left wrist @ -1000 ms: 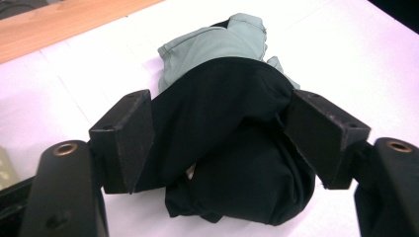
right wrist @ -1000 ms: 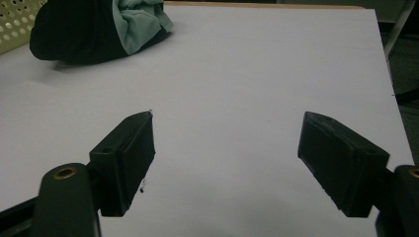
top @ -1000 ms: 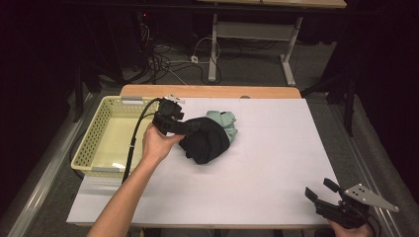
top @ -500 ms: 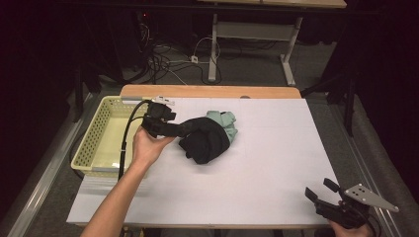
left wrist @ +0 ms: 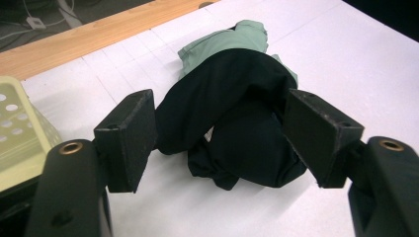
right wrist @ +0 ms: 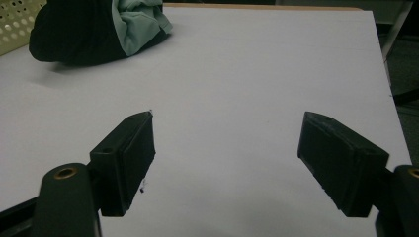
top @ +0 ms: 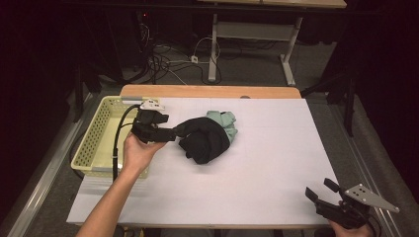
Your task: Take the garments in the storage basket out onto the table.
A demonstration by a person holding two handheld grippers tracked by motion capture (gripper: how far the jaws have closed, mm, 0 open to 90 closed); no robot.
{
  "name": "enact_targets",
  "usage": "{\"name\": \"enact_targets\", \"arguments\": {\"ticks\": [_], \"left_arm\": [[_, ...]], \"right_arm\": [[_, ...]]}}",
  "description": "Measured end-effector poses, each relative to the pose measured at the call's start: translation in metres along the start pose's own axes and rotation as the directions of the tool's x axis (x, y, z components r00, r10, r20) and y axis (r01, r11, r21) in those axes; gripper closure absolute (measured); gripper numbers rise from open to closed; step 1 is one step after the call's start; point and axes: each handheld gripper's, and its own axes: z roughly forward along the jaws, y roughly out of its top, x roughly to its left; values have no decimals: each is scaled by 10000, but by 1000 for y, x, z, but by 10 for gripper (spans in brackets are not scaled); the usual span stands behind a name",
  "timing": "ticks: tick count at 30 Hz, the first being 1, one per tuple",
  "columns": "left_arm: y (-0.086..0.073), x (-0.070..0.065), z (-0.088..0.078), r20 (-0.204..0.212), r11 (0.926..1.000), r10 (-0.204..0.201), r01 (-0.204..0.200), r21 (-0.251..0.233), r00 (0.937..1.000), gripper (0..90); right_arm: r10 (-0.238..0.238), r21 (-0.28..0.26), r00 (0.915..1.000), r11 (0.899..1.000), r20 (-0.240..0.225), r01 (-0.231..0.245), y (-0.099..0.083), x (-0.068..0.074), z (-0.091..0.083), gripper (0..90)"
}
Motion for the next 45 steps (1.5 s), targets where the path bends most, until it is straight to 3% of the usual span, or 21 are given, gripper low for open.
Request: {"name": "enact_targets", "arguments": {"ticks": [17, 29, 45], "left_arm": [[-25, 2, -24, 148, 9986, -160, 167, -507, 9998, 287], [-40, -6, -33, -46, 9980, 86, -89, -631, 10000, 287], [-68, -8, -46, -13, 9939, -206, 204, -1082, 9998, 287]], "right_arm": [[12, 23, 10000, 10000, -10, -12, 0, 0, 0, 228], [3, -17, 10000, 10000, 11, -3, 0, 0, 0, 227], [-17, -17, 10000, 10000, -4, 17, 0, 0, 0, 227]]}}
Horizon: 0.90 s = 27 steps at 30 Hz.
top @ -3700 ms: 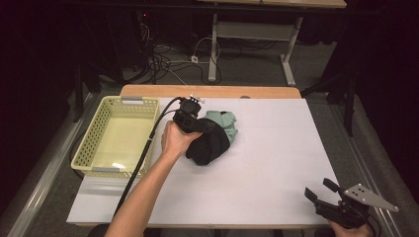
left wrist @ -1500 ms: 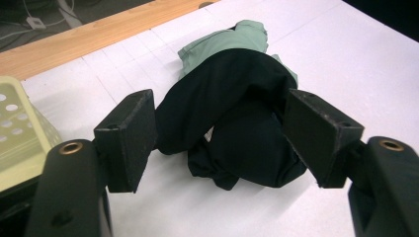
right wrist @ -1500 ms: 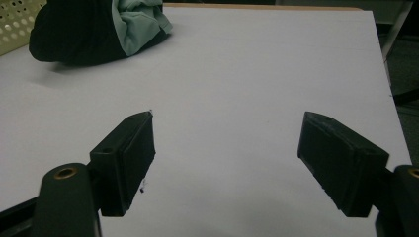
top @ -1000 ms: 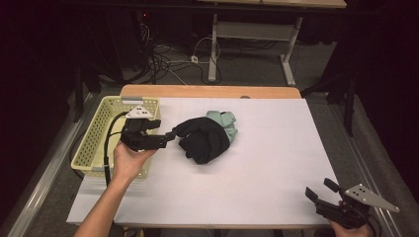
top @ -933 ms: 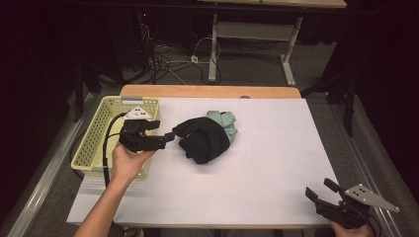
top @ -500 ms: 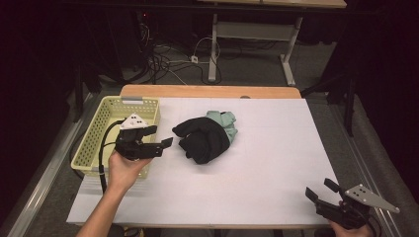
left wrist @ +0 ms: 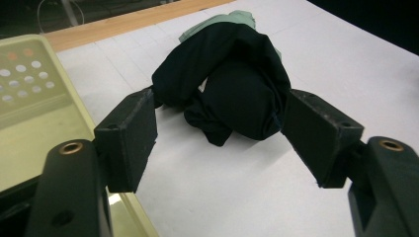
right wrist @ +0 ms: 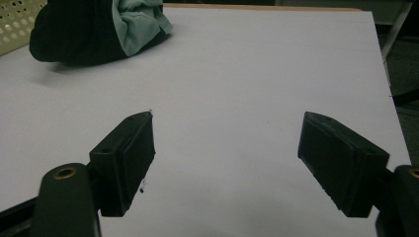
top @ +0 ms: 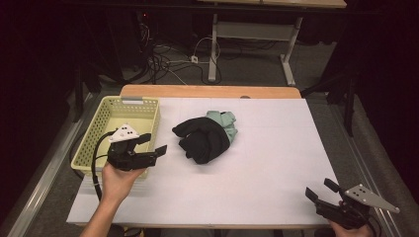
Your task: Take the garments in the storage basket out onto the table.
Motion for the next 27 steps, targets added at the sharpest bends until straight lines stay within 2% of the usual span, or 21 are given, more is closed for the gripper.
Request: {"name": "enact_targets", "arguments": {"ticks": [16, 27], "left_arm": [[-24, 0, -15, -66, 9991, -217, 214, -354, 9997, 287], [-41, 2, -22, -75, 9972, -505, 500, -560, 9987, 287]], "right_arm": [[-19, -7, 10000, 10000, -3, 19, 0, 0, 0, 227], [-13, -10, 10000, 10000, 11, 13, 0, 0, 0, 227]]}}
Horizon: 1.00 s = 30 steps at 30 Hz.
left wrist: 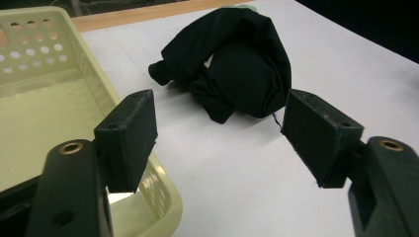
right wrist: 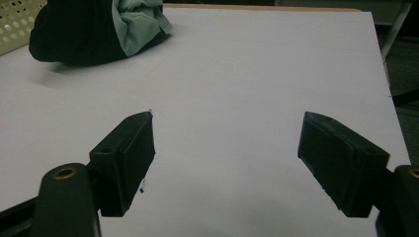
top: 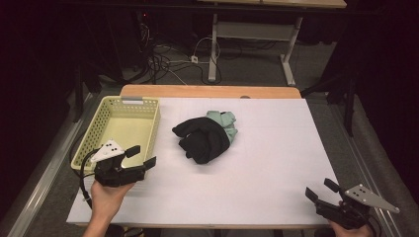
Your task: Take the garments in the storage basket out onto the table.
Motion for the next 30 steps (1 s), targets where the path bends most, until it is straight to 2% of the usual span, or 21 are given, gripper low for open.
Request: {"name": "enact_targets", "arguments": {"ticks": [11, 30], "left_arm": [[-17, 2, -9, -197, 9994, -279, 275, -213, 9994, 288], [-37, -2, -19, -371, 9982, -271, 250, -548, 9989, 288]], "right_arm": [[-4, 11, 10000, 10000, 17, 4, 0, 0, 0, 227], [-3, 20, 10000, 10000, 54, 3, 0, 0, 0, 227]]}}
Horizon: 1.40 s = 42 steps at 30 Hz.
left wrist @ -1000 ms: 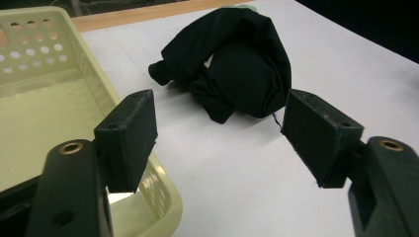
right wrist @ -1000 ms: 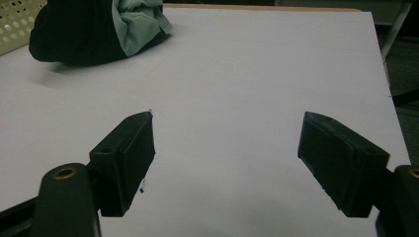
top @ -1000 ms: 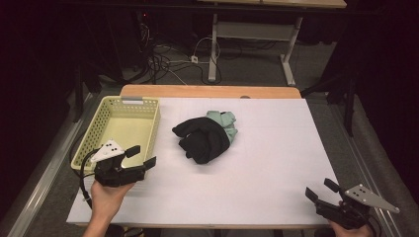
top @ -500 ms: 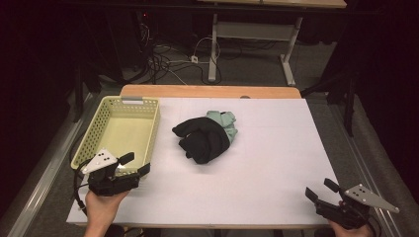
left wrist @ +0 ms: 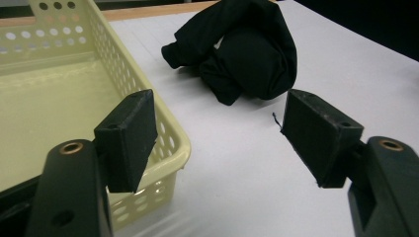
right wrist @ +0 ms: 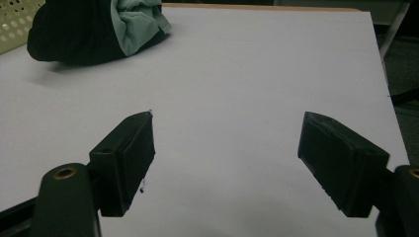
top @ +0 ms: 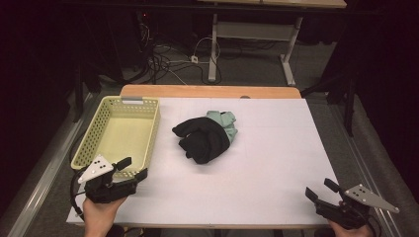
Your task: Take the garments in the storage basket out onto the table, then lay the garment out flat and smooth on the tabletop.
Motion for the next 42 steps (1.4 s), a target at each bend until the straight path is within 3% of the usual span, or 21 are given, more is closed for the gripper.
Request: {"name": "enact_targets", "arguments": {"ticks": [16, 29, 33, 42], "left_arm": [[-23, 3, -10, -173, 9997, -141, 138, -178, 9998, 288], [-41, -1, -11, -56, 9996, -216, 215, -203, 9998, 288], [-43, -2, -11, 13, 9992, -360, 360, -199, 9994, 288], [-37, -13, -7, 312, 9998, -39, 46, -210, 9995, 297]], "right_arm": [[48, 55, 10000, 10000, 52, -48, 1, 0, 1, 225], [-6, 91, 9999, 10000, 104, 5, 2, 2, 2, 224], [-105, 161, 9999, 9998, 67, 104, 2, 2, 4, 225], [-111, 169, 9999, 9998, -14, 111, 5, 2, 9, 233]]}}
